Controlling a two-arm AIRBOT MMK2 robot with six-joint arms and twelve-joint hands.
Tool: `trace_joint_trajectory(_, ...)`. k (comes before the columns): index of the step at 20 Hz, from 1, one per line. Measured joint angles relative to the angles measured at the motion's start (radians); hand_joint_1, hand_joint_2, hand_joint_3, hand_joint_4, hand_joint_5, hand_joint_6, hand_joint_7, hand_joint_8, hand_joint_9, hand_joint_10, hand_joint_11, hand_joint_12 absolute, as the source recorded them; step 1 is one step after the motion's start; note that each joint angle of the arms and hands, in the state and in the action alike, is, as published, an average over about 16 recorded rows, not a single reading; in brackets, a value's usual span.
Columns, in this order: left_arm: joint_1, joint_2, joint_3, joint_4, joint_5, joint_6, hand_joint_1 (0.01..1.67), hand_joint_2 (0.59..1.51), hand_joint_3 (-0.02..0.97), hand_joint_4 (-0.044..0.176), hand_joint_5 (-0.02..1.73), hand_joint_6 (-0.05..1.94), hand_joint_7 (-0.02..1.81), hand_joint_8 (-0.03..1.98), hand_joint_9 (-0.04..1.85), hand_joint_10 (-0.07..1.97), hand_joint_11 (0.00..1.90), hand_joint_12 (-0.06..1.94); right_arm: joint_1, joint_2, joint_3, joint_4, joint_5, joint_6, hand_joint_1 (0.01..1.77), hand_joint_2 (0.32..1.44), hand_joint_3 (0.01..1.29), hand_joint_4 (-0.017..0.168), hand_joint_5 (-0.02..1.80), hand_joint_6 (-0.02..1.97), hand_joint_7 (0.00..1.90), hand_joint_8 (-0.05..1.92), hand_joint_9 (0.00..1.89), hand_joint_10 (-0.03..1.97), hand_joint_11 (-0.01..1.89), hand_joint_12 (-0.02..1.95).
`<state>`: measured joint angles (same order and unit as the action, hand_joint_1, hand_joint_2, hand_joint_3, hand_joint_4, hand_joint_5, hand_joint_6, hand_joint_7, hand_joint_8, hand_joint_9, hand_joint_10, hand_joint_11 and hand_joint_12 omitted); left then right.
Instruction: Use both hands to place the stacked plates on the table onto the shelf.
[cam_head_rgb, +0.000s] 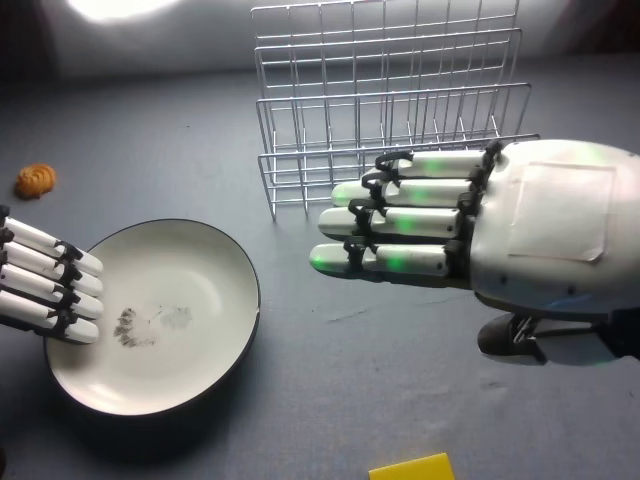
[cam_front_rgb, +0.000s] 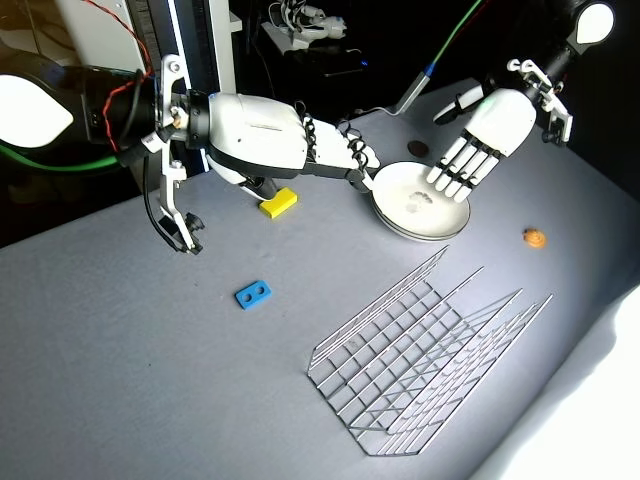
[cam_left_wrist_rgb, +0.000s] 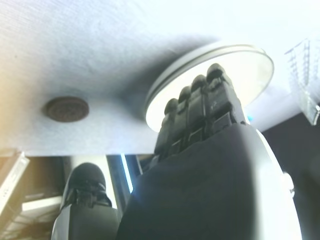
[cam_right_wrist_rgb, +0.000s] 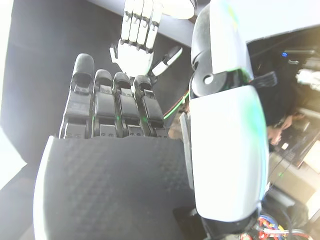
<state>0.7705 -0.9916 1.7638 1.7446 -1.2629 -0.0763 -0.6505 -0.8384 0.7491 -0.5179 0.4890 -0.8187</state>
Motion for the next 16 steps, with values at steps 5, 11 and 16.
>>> trace_joint_trajectory(5,0.021,-0.016,0.014,-0.004,0.007,0.000,0.02,1.100,0.020,0.000,0.02,0.00,0.01,0.00,0.02,-0.02,0.01,-0.01,0.001,-0.041,0.020,0.014,-0.029,-0.048,1.22,0.99,0.02,0.008,0.11,0.00,0.06,0.02,0.07,0.02,0.01,0.59)
trace_joint_trajectory(11,0.032,-0.027,0.005,-0.005,0.018,0.000,0.02,1.095,0.019,0.000,0.01,0.00,0.01,0.00,0.01,-0.02,0.01,-0.02,0.010,-0.089,0.044,0.041,-0.057,-0.094,1.24,1.00,0.02,0.008,0.14,0.00,0.10,0.02,0.10,0.01,0.01,0.64)
trace_joint_trajectory(16,0.026,-0.032,-0.025,-0.002,0.038,0.000,0.02,1.098,0.019,-0.002,0.01,0.00,0.00,-0.01,0.01,-0.01,0.01,-0.01,0.027,-0.135,0.073,0.063,-0.072,-0.123,1.24,1.00,0.02,0.008,0.15,0.00,0.11,0.02,0.10,0.01,0.01,0.64)
